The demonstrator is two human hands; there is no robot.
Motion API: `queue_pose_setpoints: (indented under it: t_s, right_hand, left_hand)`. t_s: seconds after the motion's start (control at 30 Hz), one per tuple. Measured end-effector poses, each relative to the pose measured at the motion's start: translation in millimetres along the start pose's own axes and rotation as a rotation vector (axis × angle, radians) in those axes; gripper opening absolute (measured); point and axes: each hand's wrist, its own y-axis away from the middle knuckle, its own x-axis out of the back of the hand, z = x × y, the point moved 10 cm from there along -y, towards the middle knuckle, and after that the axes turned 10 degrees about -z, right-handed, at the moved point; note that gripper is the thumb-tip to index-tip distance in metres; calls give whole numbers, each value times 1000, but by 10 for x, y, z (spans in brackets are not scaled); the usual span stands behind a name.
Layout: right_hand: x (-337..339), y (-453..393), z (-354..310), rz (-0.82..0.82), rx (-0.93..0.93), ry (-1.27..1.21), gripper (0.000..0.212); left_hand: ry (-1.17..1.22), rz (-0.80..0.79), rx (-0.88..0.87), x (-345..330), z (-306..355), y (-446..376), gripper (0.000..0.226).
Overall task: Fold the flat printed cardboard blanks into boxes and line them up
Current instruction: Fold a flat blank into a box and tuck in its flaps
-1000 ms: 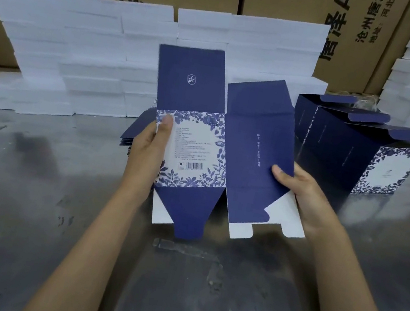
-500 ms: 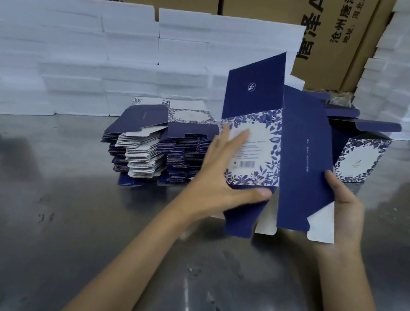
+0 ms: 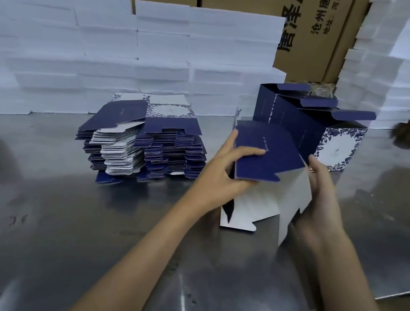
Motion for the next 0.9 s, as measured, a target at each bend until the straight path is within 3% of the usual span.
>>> queue_pose_setpoints:
  t_s: [0.1, 0.23, 0.3, 0.5, 0.73, 0.9]
  right_hand:
    - [-32, -65, 32, -155, 42, 327, 54]
    - [-51, -90, 169, -268, 18, 562, 100]
    - [-81, -101, 203, -262, 27, 673, 112]
    - [-92, -204, 160, -80, 145, 871, 96]
    - [8, -215, 99, 152, 214, 1032, 63]
    - [19, -175, 127, 110, 187, 1076, 64]
  left_hand:
    - [57, 78, 6, 163, -23, 33, 34]
    - [57, 146, 59, 386, -77, 101, 30]
    - [34, 151, 76, 453, -98, 123, 29]
    - [-3, 139, 75, 495, -93, 147, 28]
    - [-31, 108, 42, 428, -31, 134, 31]
    - [-60, 157, 25, 507, -10, 155, 37]
